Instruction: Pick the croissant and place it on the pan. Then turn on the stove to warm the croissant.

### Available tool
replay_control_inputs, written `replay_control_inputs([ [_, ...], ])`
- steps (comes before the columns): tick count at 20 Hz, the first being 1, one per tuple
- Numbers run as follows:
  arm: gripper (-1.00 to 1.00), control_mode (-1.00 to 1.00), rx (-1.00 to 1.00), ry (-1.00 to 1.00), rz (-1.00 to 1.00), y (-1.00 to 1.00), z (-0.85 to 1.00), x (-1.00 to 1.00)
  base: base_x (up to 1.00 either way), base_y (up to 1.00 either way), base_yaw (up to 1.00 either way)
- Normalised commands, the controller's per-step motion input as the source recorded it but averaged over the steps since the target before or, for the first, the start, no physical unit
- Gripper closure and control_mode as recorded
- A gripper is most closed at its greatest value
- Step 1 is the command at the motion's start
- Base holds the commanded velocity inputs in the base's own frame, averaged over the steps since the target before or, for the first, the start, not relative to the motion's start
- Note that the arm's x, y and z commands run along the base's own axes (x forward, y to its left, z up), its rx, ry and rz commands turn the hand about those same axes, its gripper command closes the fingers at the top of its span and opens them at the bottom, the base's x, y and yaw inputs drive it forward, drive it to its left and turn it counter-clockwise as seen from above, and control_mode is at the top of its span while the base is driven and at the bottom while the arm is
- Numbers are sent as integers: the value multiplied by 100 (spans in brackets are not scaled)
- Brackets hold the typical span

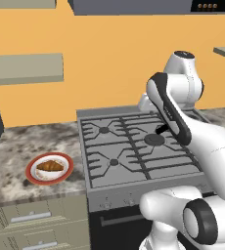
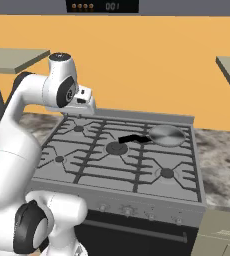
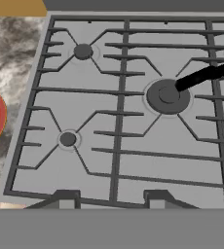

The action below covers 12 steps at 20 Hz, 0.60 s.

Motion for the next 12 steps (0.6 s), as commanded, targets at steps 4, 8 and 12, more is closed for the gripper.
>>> replay_control_inputs([
  [4,-100,-100,0,0,0,4,-6,-7,0,0,0],
  [8,-100,-100,0,0,3,27,-17,-15,0,0,0],
  [12,-100,-100,0,0,11,45,-19,-9,0,0,0],
])
